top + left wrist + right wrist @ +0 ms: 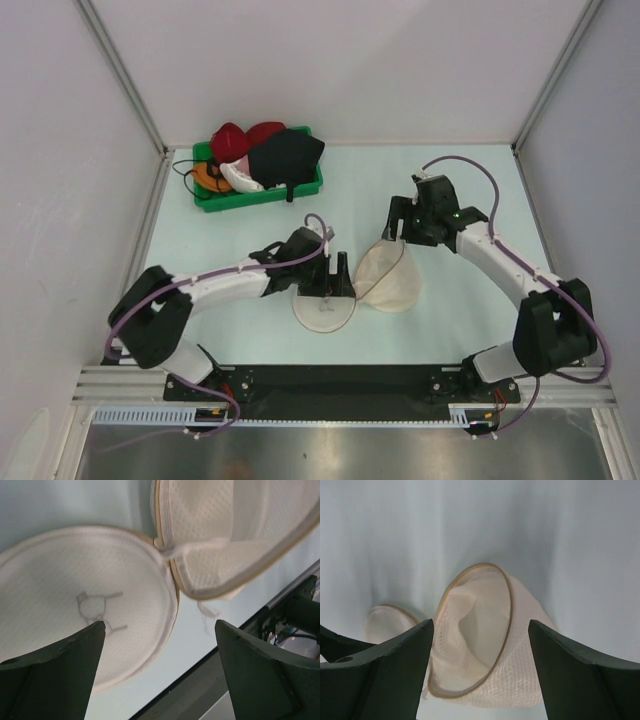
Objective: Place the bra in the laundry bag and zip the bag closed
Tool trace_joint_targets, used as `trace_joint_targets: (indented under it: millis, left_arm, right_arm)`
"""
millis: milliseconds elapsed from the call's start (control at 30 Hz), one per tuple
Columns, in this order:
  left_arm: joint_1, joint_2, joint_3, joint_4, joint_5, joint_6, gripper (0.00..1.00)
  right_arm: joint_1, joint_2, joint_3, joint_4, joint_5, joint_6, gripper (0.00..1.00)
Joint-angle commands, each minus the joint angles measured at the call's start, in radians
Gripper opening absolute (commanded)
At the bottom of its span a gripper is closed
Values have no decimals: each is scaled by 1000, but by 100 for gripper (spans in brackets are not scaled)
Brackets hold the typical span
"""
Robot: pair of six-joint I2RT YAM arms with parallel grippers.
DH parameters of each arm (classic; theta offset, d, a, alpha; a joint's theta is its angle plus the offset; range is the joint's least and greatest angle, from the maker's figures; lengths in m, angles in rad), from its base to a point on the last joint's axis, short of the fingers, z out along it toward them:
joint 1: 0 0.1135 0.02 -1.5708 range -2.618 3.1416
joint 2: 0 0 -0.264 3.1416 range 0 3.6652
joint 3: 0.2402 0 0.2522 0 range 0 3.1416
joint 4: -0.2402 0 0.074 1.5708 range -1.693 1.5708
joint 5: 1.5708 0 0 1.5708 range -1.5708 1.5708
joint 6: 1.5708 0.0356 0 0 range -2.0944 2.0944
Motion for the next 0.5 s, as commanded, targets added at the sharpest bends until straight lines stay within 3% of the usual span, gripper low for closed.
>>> trace_joint_targets:
  millis: [0, 300, 400, 467]
  left_arm:
    - [8, 127, 149, 40, -15, -29, 94]
    - [8, 298, 230, -53, -90, -48, 77]
    - [8, 336, 227, -40, -102, -48, 69]
    - [8, 370, 236, -39, -112, -43, 57]
  right_arm:
    - [11, 91, 76, 1, 96, -96, 82]
    - [6, 204, 124, 12, 101, -157, 76]
    - [5, 241, 142, 14, 101, -162, 67]
    - [5, 263, 150, 15, 101, -166, 52]
